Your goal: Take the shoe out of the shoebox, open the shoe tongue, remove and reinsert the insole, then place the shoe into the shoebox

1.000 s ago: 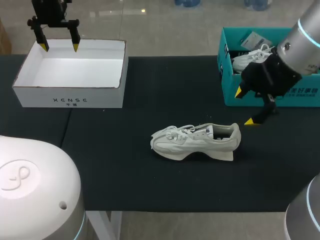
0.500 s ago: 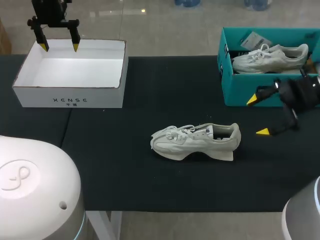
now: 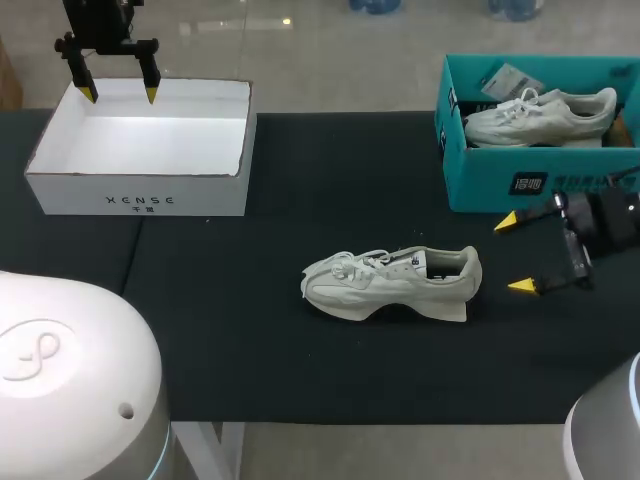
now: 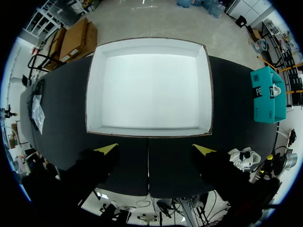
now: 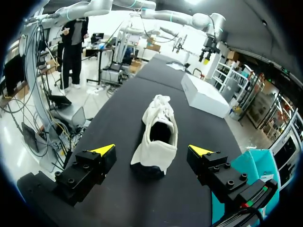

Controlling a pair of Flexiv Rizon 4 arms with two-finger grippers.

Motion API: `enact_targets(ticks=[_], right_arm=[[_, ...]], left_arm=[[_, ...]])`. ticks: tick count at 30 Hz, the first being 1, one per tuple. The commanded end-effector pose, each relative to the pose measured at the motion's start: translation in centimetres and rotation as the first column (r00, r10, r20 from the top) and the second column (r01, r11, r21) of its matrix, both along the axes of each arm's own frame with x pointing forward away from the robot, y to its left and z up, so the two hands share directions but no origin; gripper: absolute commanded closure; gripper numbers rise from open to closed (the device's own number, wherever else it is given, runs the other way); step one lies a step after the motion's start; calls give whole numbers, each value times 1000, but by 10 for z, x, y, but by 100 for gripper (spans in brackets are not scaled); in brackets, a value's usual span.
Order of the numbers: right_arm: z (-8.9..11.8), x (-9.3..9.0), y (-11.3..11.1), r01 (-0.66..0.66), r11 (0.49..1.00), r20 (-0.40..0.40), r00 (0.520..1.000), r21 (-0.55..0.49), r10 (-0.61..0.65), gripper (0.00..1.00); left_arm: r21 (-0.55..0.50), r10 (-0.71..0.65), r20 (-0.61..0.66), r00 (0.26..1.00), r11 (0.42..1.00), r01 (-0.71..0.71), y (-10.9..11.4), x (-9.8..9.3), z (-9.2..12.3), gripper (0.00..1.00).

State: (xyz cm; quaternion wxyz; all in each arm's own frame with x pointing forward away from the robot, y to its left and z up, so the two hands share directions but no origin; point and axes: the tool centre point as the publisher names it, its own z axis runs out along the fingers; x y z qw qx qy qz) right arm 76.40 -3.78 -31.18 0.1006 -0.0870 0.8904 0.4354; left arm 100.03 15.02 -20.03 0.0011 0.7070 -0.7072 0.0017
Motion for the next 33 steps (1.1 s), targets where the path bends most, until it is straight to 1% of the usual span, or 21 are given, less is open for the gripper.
enact_targets(ticks=[1, 7, 17, 25, 27, 33], right_arm=[[-18, 5, 3, 8, 1000, -12, 1000, 30, -8, 0], [-39, 9, 5, 7, 998, -47, 999, 58, -4, 0], [-68, 7, -1, 59, 993, -105, 993, 105, -48, 0], [-79, 12, -5, 122, 981, -151, 984, 150, -100, 0], [-80, 12, -5, 134, 976, -147, 983, 170, -109, 0], [-79, 17, -4, 135, 976, -153, 982, 170, -109, 0]], left_arm=[[2, 0, -1, 1000, 1000, 0, 0, 0, 0, 0], [2, 0, -1, 1000, 1000, 0, 0, 0, 0, 0], [2, 0, -1, 1000, 1000, 0, 0, 0, 0, 0], [2, 0, -1, 1000, 1000, 0, 0, 0, 0, 0], [2, 0, -1, 1000, 1000, 0, 0, 0, 0, 0], [2, 0, -1, 1000, 1000, 0, 0, 0, 0, 0]])
